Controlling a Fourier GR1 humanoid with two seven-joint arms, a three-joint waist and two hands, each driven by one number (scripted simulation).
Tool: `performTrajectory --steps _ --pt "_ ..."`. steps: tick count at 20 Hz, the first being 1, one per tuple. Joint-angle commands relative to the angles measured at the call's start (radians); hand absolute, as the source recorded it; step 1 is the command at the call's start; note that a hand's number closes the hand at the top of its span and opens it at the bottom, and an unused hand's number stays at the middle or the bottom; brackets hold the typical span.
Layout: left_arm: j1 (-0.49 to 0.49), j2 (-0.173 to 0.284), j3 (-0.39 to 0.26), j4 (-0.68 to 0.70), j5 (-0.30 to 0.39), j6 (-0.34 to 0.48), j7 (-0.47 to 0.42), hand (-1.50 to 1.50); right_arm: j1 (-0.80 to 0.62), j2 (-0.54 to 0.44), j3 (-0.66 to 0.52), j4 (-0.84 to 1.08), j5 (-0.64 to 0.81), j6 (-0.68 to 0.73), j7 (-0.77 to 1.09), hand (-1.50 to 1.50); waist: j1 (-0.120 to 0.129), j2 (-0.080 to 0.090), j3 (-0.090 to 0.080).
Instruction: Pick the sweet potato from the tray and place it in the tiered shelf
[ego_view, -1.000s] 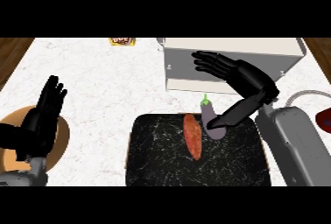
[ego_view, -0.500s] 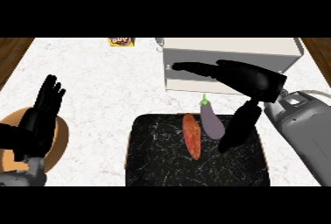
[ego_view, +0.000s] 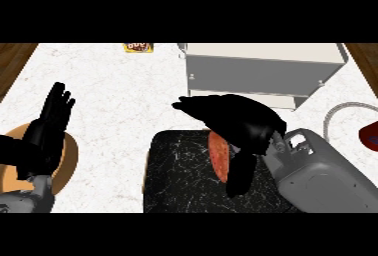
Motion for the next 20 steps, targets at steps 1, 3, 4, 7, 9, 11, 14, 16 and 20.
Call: performTrajectory --steps 1,3,4,7,9,11,14,16,20 --pt "0.014 -0.025 -0.005 0.022 -0.027 -0.004 -0.035 0.00 0.057 0.025 0.085 -0.049 0.133 -0.007 0.065 -1.50 -0.001 0.002 0.001" --pt "0.014 -0.013 0.015 0.028 -0.014 -0.028 -0.032 0.00 0.050 0.031 0.113 -0.033 0.212 -0.011 0.061 -1.50 0.002 0.003 0.000" --pt "0.022 -0.042 -0.021 -0.012 -0.045 0.014 -0.020 0.00 0.034 0.033 0.145 0.020 0.251 -0.006 0.057 -1.50 0.007 0.003 0.001" --pt "0.068 -0.008 0.010 -0.056 -0.018 -0.035 -0.022 0.00 0.094 0.005 0.182 0.015 0.303 0.022 0.071 -1.50 0.008 0.001 0.001" --pt "-0.015 -0.033 0.008 -0.003 -0.047 0.000 0.032 0.00 0.077 0.006 0.161 0.044 0.326 0.059 0.069 -1.50 0.002 0.003 0.001" --pt "0.048 -0.044 0.019 -0.026 -0.031 -0.045 -0.017 0.00 0.080 0.057 0.122 0.141 0.400 0.006 -0.032 -1.50 0.009 0.004 0.001" --pt "0.067 -0.072 0.005 -0.080 -0.071 -0.026 0.018 0.00 0.155 0.031 0.072 0.070 0.425 0.052 -0.064 -1.50 0.004 0.003 0.001" --pt "0.105 -0.035 0.085 0.015 -0.001 -0.122 -0.113 0.00 0.191 0.014 0.094 0.092 0.454 0.004 -0.129 -1.50 0.005 0.004 0.001" --pt "0.009 -0.083 0.055 0.006 -0.069 -0.071 -0.003 0.00 0.186 0.062 0.068 0.213 0.550 -0.016 -0.247 -1.50 0.003 0.004 0.001"
